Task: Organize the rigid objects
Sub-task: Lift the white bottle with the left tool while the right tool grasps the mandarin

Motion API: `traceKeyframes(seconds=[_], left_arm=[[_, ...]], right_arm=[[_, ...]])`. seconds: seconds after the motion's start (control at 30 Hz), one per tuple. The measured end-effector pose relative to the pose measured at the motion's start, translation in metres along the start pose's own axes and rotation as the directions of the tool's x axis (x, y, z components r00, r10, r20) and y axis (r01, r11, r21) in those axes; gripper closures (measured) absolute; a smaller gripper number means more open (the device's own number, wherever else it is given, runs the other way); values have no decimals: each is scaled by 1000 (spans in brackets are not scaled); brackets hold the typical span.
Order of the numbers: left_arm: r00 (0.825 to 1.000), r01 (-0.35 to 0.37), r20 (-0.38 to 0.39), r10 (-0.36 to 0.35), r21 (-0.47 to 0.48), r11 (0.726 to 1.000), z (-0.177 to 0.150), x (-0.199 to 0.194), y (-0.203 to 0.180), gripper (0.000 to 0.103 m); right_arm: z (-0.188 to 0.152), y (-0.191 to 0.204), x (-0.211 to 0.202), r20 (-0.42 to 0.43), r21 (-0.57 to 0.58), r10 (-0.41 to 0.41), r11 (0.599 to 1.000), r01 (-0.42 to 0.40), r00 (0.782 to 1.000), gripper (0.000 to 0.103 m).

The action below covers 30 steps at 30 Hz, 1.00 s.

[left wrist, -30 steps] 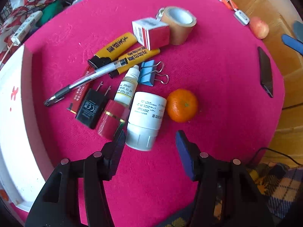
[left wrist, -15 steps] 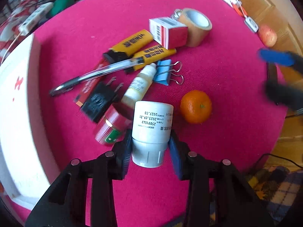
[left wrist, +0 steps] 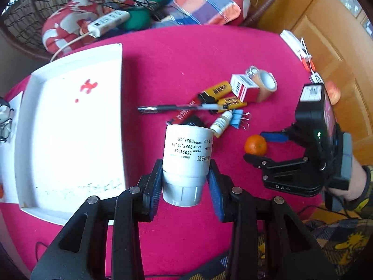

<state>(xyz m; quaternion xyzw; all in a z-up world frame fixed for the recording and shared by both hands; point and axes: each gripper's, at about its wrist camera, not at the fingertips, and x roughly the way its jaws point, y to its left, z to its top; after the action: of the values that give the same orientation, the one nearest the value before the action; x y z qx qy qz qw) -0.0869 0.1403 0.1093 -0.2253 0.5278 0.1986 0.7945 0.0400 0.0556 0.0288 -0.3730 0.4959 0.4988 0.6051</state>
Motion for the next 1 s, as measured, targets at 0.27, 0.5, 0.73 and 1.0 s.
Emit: traceKeyframes(seconds=[0.27, 0.5, 0.73, 1.0], left_arm=[[990, -64, 124, 61, 16, 998, 12, -45, 5, 67], [946, -141, 293, 136, -5, 990, 40, -113, 15, 67], [891, -209, 393, 228, -91, 974, 46, -158, 43, 67], [896, -204, 360, 261, -190, 960, 28, -163, 81, 67]], right_arm=[[6, -3, -43, 126, 42, 18, 999, -24, 992, 62], [39, -2, -174, 466, 86, 27, 993, -76, 884, 62], [55, 22, -270, 702, 45, 50, 992, -114, 711, 62], [72, 62, -282, 716, -37, 157, 982, -187, 680, 62]])
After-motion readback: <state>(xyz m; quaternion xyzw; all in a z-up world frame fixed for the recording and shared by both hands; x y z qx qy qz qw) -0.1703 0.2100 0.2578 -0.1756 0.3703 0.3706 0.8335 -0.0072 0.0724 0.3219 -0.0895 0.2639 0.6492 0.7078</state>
